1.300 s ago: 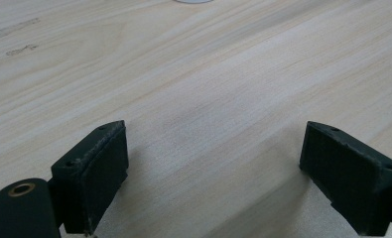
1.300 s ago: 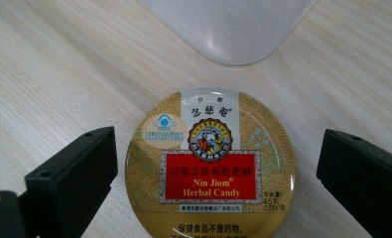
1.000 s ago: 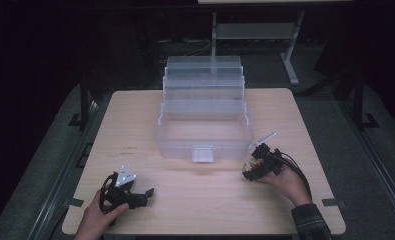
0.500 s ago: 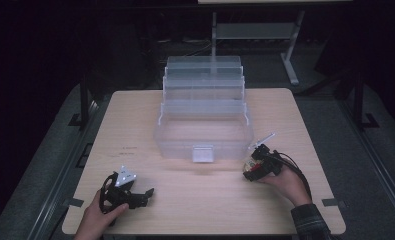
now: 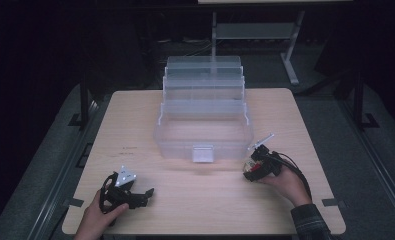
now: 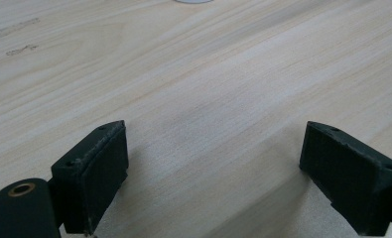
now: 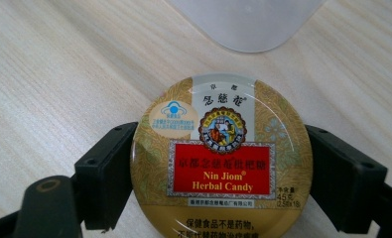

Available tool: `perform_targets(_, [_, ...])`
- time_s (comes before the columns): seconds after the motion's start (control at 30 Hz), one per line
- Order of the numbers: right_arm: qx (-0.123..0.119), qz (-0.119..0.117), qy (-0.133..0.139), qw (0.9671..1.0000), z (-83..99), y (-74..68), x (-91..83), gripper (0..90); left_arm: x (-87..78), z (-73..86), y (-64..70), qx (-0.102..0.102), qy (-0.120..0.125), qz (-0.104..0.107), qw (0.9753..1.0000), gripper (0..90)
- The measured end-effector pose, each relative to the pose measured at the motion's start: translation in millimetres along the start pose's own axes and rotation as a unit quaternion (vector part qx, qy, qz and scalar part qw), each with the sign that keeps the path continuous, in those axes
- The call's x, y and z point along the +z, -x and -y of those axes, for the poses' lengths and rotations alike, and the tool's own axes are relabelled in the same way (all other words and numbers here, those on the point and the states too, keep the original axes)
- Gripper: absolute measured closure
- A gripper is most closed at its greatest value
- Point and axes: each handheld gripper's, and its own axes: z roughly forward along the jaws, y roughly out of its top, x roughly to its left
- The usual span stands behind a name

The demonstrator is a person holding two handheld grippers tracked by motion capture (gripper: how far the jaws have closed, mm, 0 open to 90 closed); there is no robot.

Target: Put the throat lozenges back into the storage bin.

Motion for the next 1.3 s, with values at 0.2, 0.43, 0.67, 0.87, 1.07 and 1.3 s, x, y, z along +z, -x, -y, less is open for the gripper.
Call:
perform_targets(0.2, [0.001,-0.001,-0.001,1.0000,0.2,0.0,-0.3,19.3,0.0,0.0,0.0,0.000,0.000,0.000,1.0000,10.7])
perform_targets(0.43, [0.003,-0.004,0.000,1.0000,0.9,0.6,-1.9,19.5,0.1,0.0,0.0,0.000,0.000,0.000,1.0000,10.7])
perform_targets(0.67, [0.005,-0.005,0.003,1.0000,2.2,2.3,-4.9,19.5,0.1,0.0,0.1,-0.001,0.000,0.000,1.0000,10.7])
perform_targets(0.87, [0.003,-0.006,0.005,1.0000,3.6,2.5,-7.3,19.6,0.0,0.0,0.0,0.000,0.000,0.000,1.0000,10.7])
perform_targets(1.07, [0.003,-0.005,0.007,1.0000,4.7,3.2,-9.6,19.5,-0.2,-0.1,0.0,0.000,-0.001,0.000,1.0000,10.7])
perform_targets(1.3, [0.002,-0.001,0.010,0.9999,5.4,4.1,-15.3,19.6,-0.2,-0.1,0.0,0.000,-0.001,0.000,1.0000,10.7])
